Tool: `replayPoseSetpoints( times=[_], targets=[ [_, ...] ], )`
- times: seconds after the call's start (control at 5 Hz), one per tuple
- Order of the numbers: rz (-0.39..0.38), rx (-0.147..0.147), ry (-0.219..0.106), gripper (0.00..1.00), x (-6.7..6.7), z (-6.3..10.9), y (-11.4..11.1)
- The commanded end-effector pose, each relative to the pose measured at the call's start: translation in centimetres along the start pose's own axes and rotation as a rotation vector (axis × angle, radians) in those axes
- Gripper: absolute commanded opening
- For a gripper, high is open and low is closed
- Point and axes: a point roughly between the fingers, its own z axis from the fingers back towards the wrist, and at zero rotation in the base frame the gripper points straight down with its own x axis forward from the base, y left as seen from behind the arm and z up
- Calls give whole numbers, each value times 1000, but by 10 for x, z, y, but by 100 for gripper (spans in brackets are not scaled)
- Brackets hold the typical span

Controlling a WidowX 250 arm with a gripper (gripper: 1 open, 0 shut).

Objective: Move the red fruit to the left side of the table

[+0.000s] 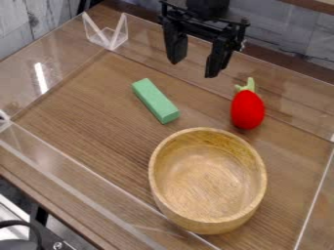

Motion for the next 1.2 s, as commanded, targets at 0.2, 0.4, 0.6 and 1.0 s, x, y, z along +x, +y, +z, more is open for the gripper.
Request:
replayPoseSetpoints(
  times=[0.2, 0.4, 0.6, 1.0],
  targets=[
    [40, -20, 15, 100, 11, -22, -23],
    [48, -29, -3, 100, 26, -31, -45],
    [55, -39, -24, 100, 41, -41, -62],
    [84, -37, -46, 100, 61, -61, -62]
  ],
)
